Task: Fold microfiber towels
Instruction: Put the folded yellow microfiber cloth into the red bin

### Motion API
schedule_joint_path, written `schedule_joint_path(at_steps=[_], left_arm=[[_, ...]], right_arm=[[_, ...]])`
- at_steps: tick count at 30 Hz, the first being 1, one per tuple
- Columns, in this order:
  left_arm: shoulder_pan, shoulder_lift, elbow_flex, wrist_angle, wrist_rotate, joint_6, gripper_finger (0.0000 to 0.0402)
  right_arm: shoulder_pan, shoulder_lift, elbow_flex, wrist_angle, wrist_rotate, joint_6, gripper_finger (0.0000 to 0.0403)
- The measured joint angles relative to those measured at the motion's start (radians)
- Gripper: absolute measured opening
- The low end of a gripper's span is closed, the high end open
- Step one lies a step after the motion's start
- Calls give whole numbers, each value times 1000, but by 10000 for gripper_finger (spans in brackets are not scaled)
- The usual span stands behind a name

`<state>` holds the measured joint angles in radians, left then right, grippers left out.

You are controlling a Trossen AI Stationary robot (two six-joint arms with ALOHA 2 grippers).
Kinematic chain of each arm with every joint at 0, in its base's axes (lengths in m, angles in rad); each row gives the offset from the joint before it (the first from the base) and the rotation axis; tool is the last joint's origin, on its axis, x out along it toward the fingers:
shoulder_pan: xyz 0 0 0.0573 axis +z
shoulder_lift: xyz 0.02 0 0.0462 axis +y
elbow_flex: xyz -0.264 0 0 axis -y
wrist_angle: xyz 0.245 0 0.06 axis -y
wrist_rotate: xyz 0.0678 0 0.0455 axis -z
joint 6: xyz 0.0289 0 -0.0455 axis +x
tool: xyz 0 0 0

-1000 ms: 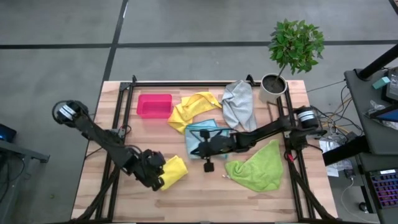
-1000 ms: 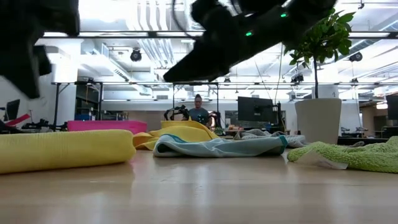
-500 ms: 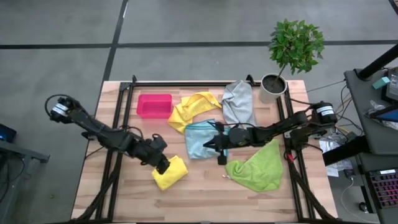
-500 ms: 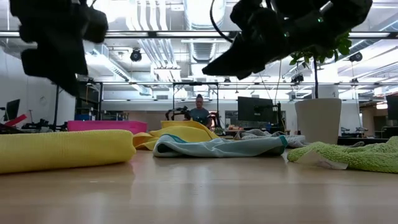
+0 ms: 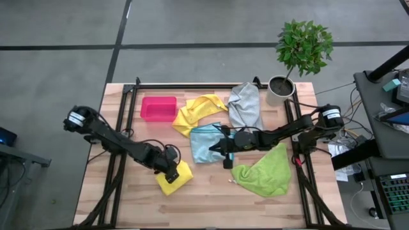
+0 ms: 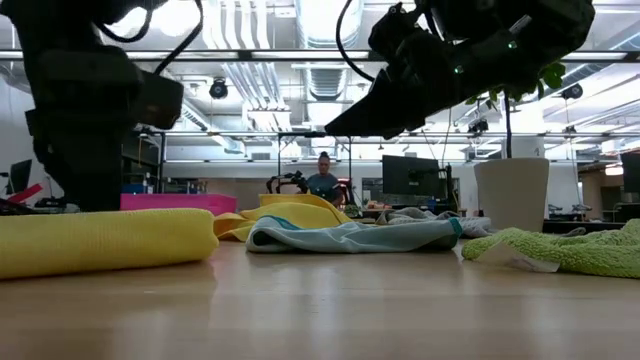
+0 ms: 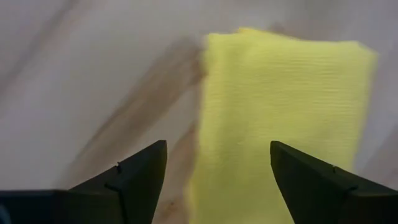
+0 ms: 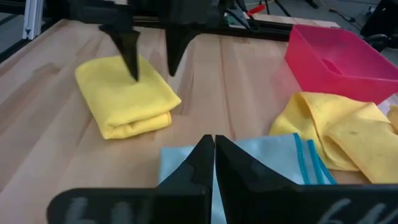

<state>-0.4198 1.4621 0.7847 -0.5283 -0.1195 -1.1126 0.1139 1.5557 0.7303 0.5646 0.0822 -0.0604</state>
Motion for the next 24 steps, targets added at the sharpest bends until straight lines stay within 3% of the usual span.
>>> schedule_joint_path(at_steps=[13, 18, 24], left_arm=[[-1, 150, 8, 212, 93, 50, 260], [-3, 144, 13, 214, 106, 73, 205], [-11, 145, 13, 216, 119, 77, 106]], right_arm=[[1, 4, 0, 1, -2, 15, 9], [1, 4, 0, 2, -2, 15, 9], [1, 4, 0, 2, -2, 15, 9]])
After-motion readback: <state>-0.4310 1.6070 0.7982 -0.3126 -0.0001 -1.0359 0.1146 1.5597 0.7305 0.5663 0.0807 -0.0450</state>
